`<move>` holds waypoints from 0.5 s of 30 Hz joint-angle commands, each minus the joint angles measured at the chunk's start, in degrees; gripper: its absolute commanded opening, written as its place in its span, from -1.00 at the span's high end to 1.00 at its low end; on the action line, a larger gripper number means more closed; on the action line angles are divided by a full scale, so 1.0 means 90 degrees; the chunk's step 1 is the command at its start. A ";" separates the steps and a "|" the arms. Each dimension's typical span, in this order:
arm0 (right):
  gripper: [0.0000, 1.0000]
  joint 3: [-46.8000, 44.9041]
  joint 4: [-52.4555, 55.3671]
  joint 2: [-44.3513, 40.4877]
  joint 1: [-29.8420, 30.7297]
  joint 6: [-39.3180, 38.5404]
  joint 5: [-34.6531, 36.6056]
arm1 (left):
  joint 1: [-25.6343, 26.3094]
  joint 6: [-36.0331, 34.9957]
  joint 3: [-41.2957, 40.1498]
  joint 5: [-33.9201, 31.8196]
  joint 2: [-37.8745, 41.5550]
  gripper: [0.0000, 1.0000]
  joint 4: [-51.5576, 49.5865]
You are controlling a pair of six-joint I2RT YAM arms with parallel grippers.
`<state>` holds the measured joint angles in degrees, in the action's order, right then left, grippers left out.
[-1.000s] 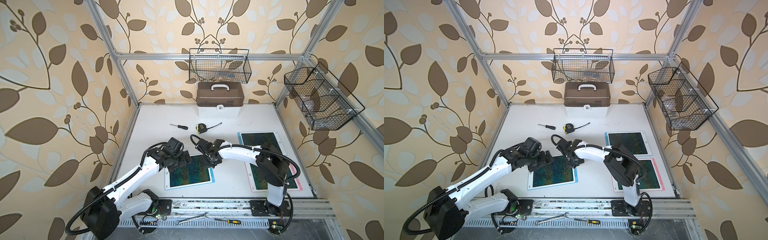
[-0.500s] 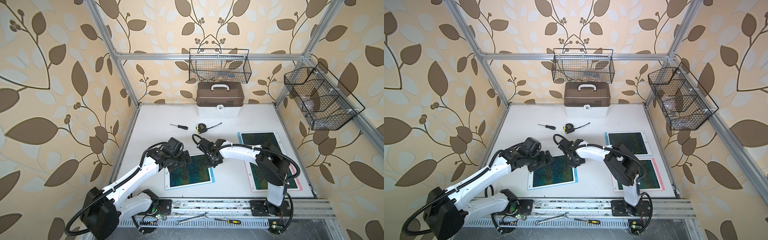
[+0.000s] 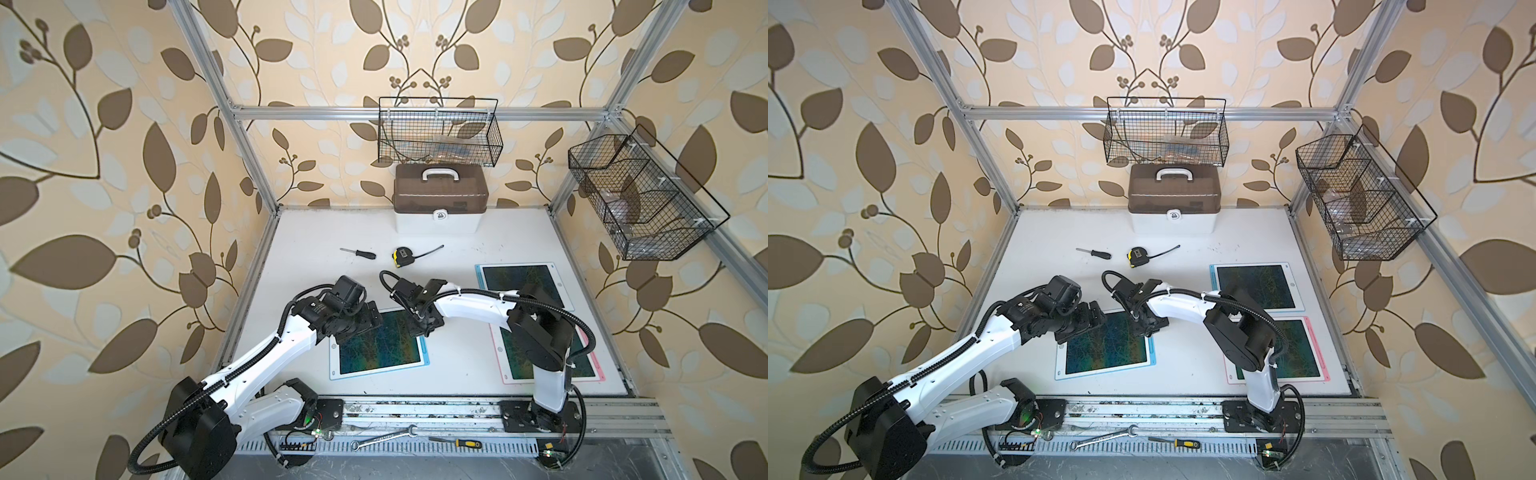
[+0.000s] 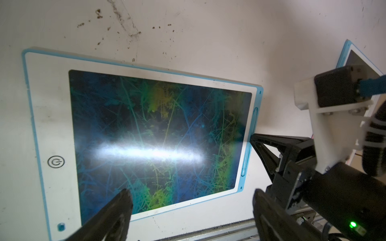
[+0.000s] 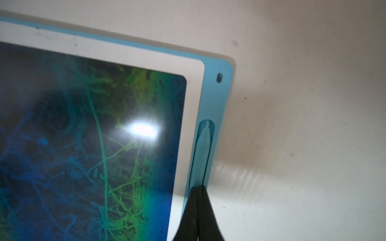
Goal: Place the stylus back onto the writing tablet
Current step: Place the stylus on the writing tablet.
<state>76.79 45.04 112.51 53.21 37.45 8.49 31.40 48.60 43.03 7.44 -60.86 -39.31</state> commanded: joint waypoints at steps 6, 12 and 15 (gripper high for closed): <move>0.93 0.0092 0.0474 0.0449 0.0156 -0.0051 0.0419 | -0.0080 0.0001 -0.0083 -0.0095 0.0158 -0.82 -0.0168; 0.75 -0.0160 0.0022 0.0079 0.0094 0.0127 0.0187 | -0.0080 -0.0017 -0.0093 -0.0110 0.0217 -0.82 -0.0232; 0.66 -0.0277 -0.0261 -0.0173 -0.0016 0.0279 0.0020 | -0.0079 -0.0024 -0.0103 -0.0126 0.0248 -0.82 -0.0273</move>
<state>76.58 44.64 112.27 53.84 38.02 10.63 31.40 48.58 42.76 7.27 -59.96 -39.77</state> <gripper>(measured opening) 0.160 0.910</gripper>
